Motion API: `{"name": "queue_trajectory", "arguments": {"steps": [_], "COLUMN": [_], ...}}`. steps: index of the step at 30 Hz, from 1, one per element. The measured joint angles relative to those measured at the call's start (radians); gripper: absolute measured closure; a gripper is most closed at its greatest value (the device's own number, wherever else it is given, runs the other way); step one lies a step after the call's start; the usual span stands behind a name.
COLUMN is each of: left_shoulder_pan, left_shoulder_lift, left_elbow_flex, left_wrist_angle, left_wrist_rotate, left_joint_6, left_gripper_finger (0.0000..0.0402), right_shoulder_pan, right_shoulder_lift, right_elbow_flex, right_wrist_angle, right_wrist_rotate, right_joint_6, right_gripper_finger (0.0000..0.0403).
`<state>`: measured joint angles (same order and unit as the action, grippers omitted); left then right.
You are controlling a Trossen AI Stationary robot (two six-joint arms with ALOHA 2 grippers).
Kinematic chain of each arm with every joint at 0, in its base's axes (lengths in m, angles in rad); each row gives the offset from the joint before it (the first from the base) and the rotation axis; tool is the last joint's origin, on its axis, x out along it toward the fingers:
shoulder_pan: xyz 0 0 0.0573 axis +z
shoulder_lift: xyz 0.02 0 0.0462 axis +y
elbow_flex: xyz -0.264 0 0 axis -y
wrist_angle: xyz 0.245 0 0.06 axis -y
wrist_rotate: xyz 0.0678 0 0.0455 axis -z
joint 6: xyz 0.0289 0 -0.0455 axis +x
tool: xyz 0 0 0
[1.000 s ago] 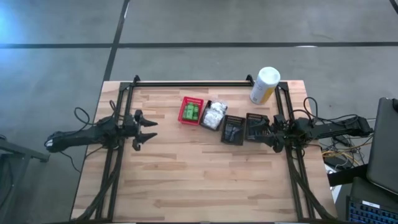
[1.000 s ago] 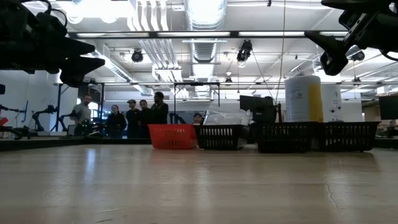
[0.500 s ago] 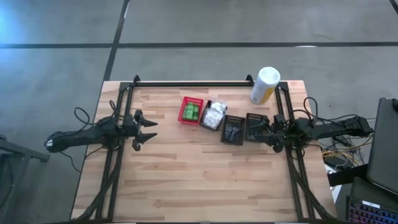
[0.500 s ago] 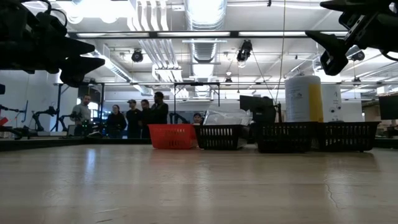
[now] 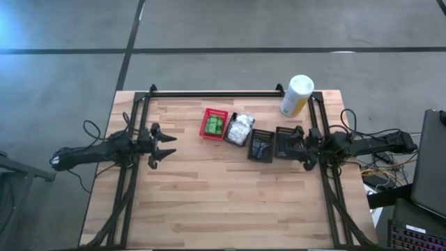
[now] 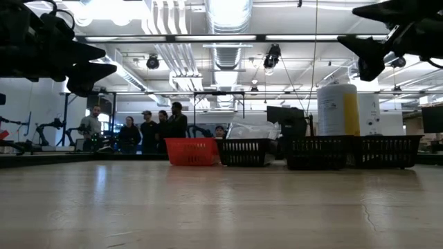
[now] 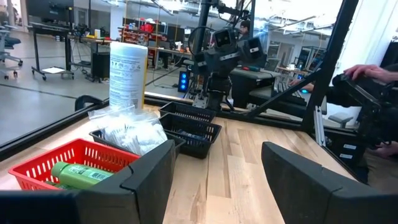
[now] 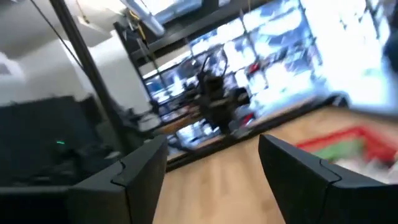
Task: Pick & Place Travel size toiletries
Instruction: Return to Home Position
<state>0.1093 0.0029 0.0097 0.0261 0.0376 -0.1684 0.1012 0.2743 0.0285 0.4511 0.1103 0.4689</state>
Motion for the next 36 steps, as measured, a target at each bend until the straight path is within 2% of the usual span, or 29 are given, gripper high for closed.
{"name": "queue_trajectory", "arguments": {"steps": [4, 7, 12, 16, 18, 20, 24, 30, 36], "left_shoulder_pan": [0.000, 0.000, 0.000, 0.000, 0.000, 0.000, 0.000, -0.001, -0.001], "left_shoulder_lift": [0.000, 0.000, 0.000, 0.001, 0.001, 0.001, 0.001, 0.001, 0.002], "left_elbow_flex": [0.000, 0.000, 0.001, 0.001, 0.001, 0.001, 0.001, 0.001, 0.001], "left_wrist_angle": [0.000, -0.002, -0.003, -0.003, -0.004, -0.004, -0.004, -0.004, -0.004], "left_wrist_rotate": [0.000, 0.000, -0.001, -0.001, -0.001, -0.001, -0.001, -0.001, -0.001], "left_joint_6": [0.000, 0.000, 0.000, 0.000, 0.000, 0.000, 0.000, 0.000, 0.000], "left_gripper_finger": [0.0156, 0.0156, 0.0156, 0.0156, 0.0156, 0.0156, 0.0156, 0.0156, 0.0156], "right_shoulder_pan": [-0.037, -0.061, -0.091, -0.098, -0.098, -0.098, -0.100, -0.100, -0.100], "right_shoulder_lift": [-0.070, -0.162, -0.274, -0.273, -0.274, -0.274, -0.274, -0.274, -0.274], "right_elbow_flex": [-0.017, -0.019, -0.020, -0.019, -0.019, -0.019, -0.019, -0.019, -0.019], "right_wrist_angle": [-0.004, -0.089, -0.222, -0.251, -0.290, -0.335, -0.419, -0.418, -0.419], "right_wrist_rotate": [0.010, 0.003, -0.172, -0.271, -0.276, -0.275, -0.267, -0.242, -0.241], "right_joint_6": [-0.151, -0.188, -0.196, -0.359, -0.423, -0.426, -0.291, -0.349, -0.312], "right_gripper_finger": [0.0143, 0.0134, 0.0119, 0.0107, 0.0100, 0.0095, 0.0085, 0.0067, 0.0048]}}
